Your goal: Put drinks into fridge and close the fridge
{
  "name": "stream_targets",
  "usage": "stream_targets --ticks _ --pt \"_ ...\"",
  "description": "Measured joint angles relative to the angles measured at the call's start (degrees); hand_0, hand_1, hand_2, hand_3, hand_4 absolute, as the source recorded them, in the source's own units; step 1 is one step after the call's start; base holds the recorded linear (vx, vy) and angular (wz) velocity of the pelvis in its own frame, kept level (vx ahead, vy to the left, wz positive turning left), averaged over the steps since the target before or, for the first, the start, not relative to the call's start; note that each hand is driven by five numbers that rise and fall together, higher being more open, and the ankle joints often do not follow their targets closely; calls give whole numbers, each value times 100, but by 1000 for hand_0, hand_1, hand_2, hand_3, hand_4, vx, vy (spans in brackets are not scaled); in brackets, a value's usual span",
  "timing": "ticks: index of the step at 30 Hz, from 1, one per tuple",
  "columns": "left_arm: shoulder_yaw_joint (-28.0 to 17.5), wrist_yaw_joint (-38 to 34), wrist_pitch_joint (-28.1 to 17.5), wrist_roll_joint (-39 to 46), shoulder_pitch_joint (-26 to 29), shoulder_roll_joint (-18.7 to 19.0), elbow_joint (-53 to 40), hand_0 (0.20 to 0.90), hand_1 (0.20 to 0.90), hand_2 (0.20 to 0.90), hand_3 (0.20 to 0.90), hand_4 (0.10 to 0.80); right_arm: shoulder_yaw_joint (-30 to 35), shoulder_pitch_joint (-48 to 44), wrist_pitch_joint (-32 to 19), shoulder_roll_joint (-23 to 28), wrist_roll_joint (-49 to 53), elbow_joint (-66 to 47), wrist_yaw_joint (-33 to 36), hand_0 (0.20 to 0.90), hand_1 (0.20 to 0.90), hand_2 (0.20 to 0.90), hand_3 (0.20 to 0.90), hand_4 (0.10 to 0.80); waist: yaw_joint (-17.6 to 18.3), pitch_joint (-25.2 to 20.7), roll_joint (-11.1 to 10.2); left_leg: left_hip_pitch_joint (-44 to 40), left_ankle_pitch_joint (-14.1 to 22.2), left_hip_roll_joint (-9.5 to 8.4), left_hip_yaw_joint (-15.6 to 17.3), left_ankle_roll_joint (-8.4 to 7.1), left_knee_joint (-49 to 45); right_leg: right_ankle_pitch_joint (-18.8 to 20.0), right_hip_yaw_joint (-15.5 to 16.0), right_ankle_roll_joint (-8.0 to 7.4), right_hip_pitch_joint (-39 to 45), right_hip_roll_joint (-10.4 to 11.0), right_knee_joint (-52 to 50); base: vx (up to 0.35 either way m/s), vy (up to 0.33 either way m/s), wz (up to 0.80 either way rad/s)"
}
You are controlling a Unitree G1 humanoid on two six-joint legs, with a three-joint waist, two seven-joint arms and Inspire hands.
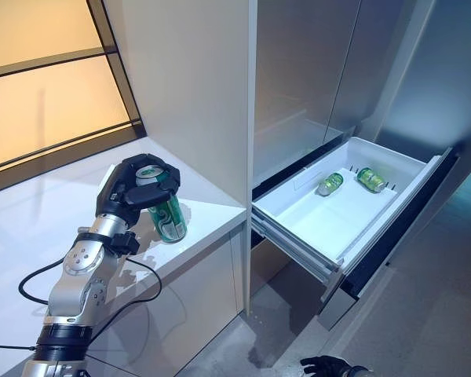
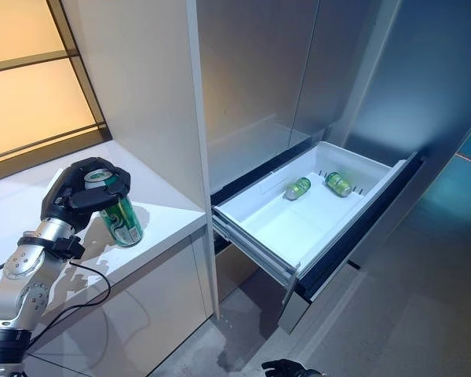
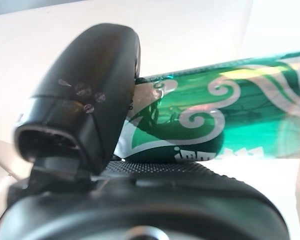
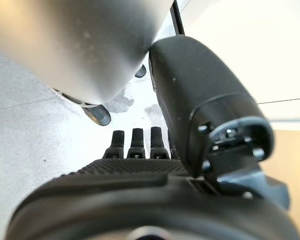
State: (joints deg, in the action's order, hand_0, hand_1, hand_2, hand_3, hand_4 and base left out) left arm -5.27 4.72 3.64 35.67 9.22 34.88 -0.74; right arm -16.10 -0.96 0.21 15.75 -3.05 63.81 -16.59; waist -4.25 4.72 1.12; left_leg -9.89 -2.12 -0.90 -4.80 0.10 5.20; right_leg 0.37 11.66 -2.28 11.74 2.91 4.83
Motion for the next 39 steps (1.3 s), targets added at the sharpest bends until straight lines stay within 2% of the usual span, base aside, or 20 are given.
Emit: stream_targets --ticks 4,6,8,13,17,22,29,34,39 --pt "0 109 -58 133 -16 0 0 300 300 300 200 100 -121 481 -9 117 399 -1532 -136 900 900 900 900 800 -4 13 -5 11 4 21 90 -1 0 22 -90 12 -49 -17 0 -11 -18 -11" --pt "1 234 -297 261 -135 0 -1 300 300 300 200 100 -196 733 106 151 673 -2924 -228 900 900 900 900 800 119 40 -27 27 3 29 114 -2 0 38 -112 20 -74 -31 0 -22 -7 -9" --pt "22 433 -521 295 -262 -4 -49 300 300 300 200 100 -190 756 113 117 1021 -3823 -444 900 900 900 900 800 213 57 -51 25 4 31 139 -3 0 45 -139 21 -83 -33 0 -24 5 -5" --pt "105 1021 -1024 406 -621 -22 -393 300 300 300 200 100 -44 665 482 351 2001 -5512 -1195 900 900 900 900 800 312 125 -75 85 14 30 252 8 -10 80 -266 5 -191 -46 -1 -24 6 -12" --pt "388 1384 -1291 416 -697 -21 -648 300 300 300 200 100 -3 468 747 747 2721 -6482 -1381 900 900 900 900 800 303 192 -64 94 12 23 271 11 -36 113 -287 -5 -234 -43 -1 -26 -2 -2" --pt "460 1697 -1299 424 -700 -13 -939 300 300 300 200 100 25 12 856 979 3187 -7235 -1379 900 900 900 900 800 303 215 -29 107 16 46 360 4 -35 138 -381 11 -297 -73 -1 -13 -22 -9" --pt "504 1915 -1302 546 -696 4 -1268 300 300 300 200 100 18 -386 1212 1142 3966 -7516 -1263 900 900 900 900 800 296 226 -11 103 21 51 394 -1 -35 147 -414 15 -307 -80 0 -10 -33 -3" --pt "878 1976 -1301 652 -639 313 -1359 300 300 300 200 100 -187 -507 1430 1207 4151 -7539 -1007 900 900 900 900 800 292 229 -5 104 22 49 402 -1 -34 148 -421 13 -312 -78 0 0 0 0" --pt "1178 2022 -1275 658 -532 377 -1364 300 300 300 200 100 -411 -610 1463 1254 4312 -7539 -848 900 900 900 900 800 288 232 0 103 22 50 405 0 -36 149 -424 13 -315 -80 0 0 0 0"
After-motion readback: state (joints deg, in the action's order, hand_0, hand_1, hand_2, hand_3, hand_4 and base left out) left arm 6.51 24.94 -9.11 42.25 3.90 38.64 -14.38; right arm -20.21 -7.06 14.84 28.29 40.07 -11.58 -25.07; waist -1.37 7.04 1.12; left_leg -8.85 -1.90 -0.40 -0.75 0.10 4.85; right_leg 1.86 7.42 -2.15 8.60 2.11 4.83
